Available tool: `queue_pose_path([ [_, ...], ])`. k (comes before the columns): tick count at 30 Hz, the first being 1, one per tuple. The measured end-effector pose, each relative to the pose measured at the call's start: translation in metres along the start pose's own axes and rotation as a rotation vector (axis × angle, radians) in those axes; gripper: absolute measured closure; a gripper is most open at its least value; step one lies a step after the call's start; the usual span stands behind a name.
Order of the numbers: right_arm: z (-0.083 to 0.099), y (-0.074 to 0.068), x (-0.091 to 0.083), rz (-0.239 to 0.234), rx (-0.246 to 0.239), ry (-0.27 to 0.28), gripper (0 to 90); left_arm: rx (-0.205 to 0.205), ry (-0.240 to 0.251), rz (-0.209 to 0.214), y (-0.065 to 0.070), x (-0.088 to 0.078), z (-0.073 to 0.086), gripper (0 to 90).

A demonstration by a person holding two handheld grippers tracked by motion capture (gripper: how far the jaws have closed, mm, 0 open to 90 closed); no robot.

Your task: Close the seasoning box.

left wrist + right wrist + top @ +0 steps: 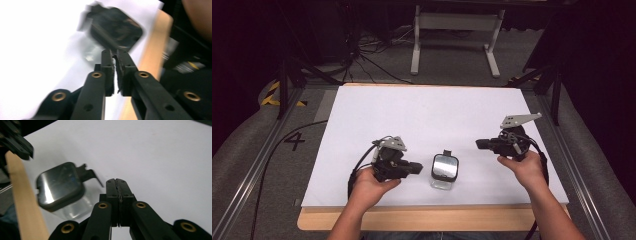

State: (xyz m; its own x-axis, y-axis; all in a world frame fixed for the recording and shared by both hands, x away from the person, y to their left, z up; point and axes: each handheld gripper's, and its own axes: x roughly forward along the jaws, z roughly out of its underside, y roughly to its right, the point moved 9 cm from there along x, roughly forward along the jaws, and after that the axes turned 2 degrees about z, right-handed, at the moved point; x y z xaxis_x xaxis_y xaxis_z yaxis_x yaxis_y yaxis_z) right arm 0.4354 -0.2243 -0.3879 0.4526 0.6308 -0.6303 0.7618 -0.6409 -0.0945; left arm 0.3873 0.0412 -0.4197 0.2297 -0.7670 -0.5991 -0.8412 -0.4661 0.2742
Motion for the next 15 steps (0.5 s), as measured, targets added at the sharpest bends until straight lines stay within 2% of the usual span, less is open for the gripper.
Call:
queue_pose_path([
  [1, 0.002, 0.011, -0.003, 0.043, 0.007, 0.010, 88.9, -0.016, 0.021, -0.032, -0.010, -0.006, 0.002, 81.7],
  [3, 0.010, 0.033, -0.007, 0.123, 0.027, 0.015, 83.3, -0.040, 0.051, -0.126, -0.033, -0.016, 0.007, 79.2],
  [5, 0.017, 0.049, -0.009, 0.173, 0.047, 0.026, 81.2, -0.068, 0.069, -0.194, -0.053, -0.023, 0.016, 76.4],
  [7, 0.031, 0.068, -0.007, 0.219, 0.089, 0.017, 77.3, -0.109, 0.106, -0.238, -0.073, -0.027, 0.024, 74.6],
  [9, 0.042, 0.083, -0.004, 0.260, 0.104, 0.021, 73.1, -0.142, 0.132, -0.275, -0.090, -0.029, 0.034, 73.3],
  [11, 0.056, 0.098, 0.002, 0.279, 0.133, 0.013, 69.5, -0.172, 0.152, -0.296, -0.102, -0.029, 0.041, 70.6],
  [12, 0.063, 0.103, 0.006, 0.290, 0.158, -0.002, 69.0, -0.192, 0.164, -0.297, -0.107, -0.028, 0.044, 70.3],
  [13, 0.075, 0.113, 0.012, 0.287, 0.196, -0.040, 66.2, -0.222, 0.170, -0.286, -0.111, -0.027, 0.047, 69.1],
  [14, 0.075, 0.113, 0.012, 0.287, 0.196, -0.040, 66.2, -0.253, 0.177, -0.282, -0.114, -0.026, 0.049, 69.1],
  [15, 0.078, 0.115, 0.014, 0.280, 0.213, -0.032, 65.8, -0.269, 0.171, -0.285, -0.116, -0.025, 0.051, 68.1],
])
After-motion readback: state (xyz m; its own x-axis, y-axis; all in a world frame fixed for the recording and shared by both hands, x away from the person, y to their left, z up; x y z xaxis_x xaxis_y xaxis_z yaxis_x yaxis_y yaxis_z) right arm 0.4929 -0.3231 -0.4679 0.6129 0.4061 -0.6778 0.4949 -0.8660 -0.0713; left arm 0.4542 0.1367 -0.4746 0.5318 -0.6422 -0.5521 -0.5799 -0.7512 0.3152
